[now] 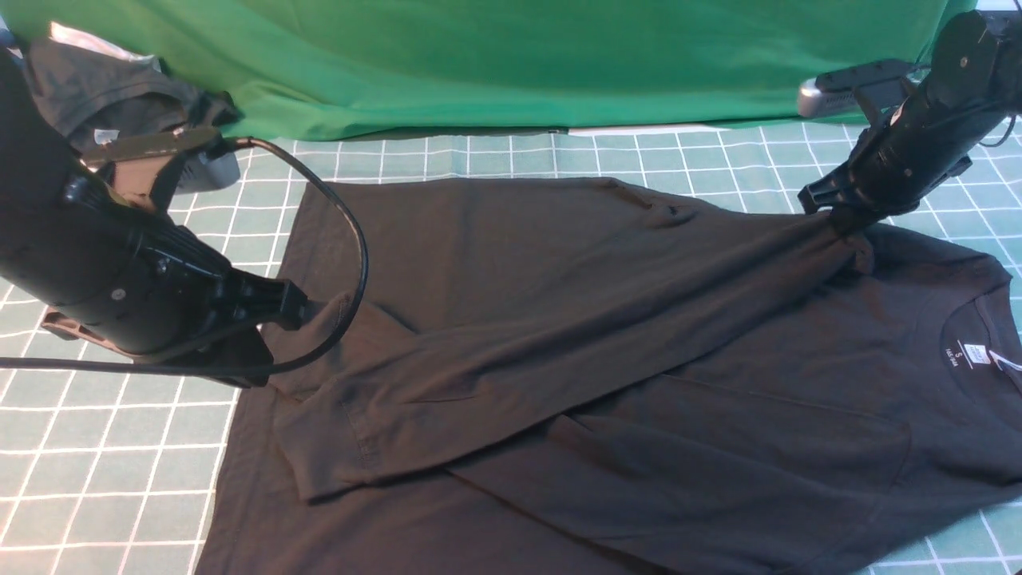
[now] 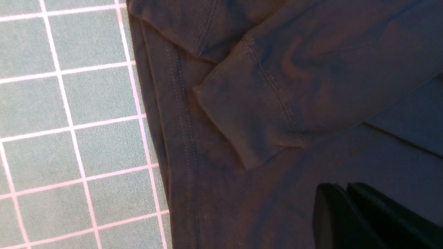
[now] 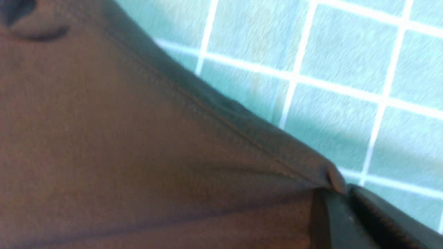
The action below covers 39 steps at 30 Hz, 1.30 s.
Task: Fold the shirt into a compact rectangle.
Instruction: 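Grasp the near edge of the shirt at its hem and shoulder corners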
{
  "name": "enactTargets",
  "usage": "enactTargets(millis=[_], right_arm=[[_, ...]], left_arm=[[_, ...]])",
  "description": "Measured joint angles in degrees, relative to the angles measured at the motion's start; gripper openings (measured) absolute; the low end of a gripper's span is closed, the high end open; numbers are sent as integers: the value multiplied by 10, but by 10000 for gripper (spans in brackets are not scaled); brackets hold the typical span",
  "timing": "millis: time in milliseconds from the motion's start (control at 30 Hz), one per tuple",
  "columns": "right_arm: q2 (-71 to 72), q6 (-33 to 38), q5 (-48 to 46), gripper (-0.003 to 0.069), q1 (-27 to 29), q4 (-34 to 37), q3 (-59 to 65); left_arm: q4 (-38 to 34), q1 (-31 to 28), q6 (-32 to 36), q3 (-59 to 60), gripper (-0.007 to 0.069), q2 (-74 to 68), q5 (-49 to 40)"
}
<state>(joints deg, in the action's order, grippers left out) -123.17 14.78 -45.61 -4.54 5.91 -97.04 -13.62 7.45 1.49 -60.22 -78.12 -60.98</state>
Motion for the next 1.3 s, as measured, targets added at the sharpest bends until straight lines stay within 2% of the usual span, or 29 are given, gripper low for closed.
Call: enactTargets(millis=[67, 167, 233, 333, 400, 467, 533, 600, 667, 700, 733, 800, 1000, 1133, 1167, 1200, 1267, 1300], right_arm=[[0, -13, 12, 46, 0, -6, 0], [0, -42, 29, 91, 5, -8, 0], [0, -56, 34, 172, 11, -10, -1], [1, -60, 27, 363, 16, -18, -1], [9, -63, 11, 458, 16, -24, -1], [21, -66, -17, 491, 16, -25, -6], [53, -73, -69, 456, 16, -25, -16], [83, -73, -96, 379, 16, -26, -19], [135, -68, -134, 204, 16, -22, -21], [139, -68, -136, 173, 16, -22, -21], [176, -68, -146, 94, 16, -16, -20], [208, -67, -152, 52, 16, -9, -13], [324, -35, -162, 27, 16, 57, 59], [385, -10, -147, 24, 16, 105, 144], [413, -2, -135, 24, 16, 124, 183], [413, -1, -133, 24, 16, 124, 187], [443, 11, -119, 24, 16, 136, 235], [445, 11, -119, 24, 16, 137, 238]], left_arm=[[0, 0, 0, 0, 4, 0, -1], [0, 0, 0, 0, 5, 0, -10], [0, 0, 0, 0, 6, 0, -12], [1, 0, 0, 0, 6, 0, -17], [1, 0, 0, 0, 6, 0, -26], [1, 0, 0, 4, 6, 3, -38], [5, 0, -5, 26, 6, 13, -46], [15, 0, -20, 56, 6, 26, -44], [34, 0, -51, 119, 6, 49, -39], [37, 0, -57, 124, 6, 52, -38], [49, 0, -73, 163, 6, 63, -36], [60, 0, -90, 195, 6, 71, -36], [77, 0, -118, 274, 8, 75, -6], [78, 0, -118, 301, 44, 77, 42], [81, 0, -118, 303, 86, 77, 49], [82, 0, -118, 303, 92, 77, 50], [86, 0, -118, 303, 189, 77, 58], [86, 0, -118, 303, 198, 77, 58]])
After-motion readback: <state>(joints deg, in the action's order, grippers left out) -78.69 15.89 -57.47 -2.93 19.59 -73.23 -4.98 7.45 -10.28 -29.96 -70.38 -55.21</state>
